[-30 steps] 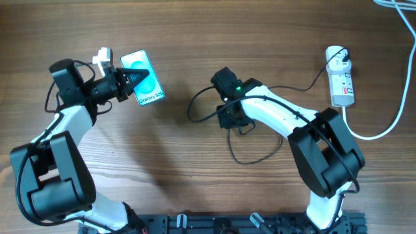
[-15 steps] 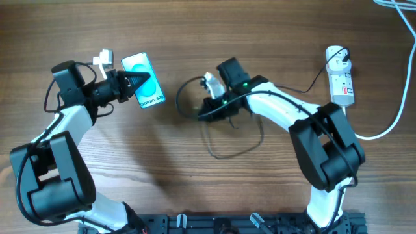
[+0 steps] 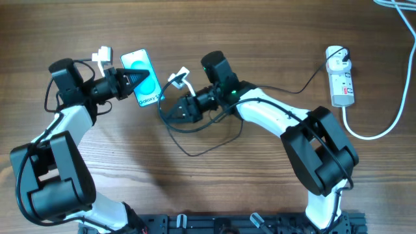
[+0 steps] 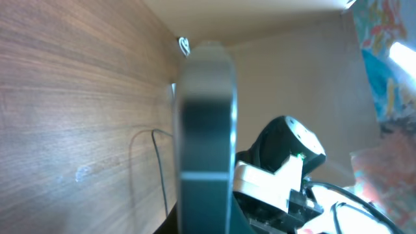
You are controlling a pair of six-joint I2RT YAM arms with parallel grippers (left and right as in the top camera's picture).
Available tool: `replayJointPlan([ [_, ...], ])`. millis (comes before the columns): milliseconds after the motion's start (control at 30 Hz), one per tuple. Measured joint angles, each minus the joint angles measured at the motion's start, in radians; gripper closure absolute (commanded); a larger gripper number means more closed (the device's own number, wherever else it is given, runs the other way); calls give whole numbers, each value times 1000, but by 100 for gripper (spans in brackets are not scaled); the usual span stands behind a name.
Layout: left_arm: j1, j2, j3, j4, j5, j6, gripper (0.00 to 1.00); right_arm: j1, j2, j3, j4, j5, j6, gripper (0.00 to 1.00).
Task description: Plug charger to phone and switch on socket
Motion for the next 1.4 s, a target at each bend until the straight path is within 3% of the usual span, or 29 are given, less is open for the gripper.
replayJointPlan([
  [100, 0, 0, 0, 102, 3, -198, 96, 8, 0, 0, 128, -5, 109, 96],
  [267, 0, 0, 0, 127, 8, -314, 96, 8, 0, 0, 149, 3, 177, 96],
  [1400, -24, 0, 0, 128, 37, -313, 96, 8, 0, 0, 182, 23, 283, 96],
])
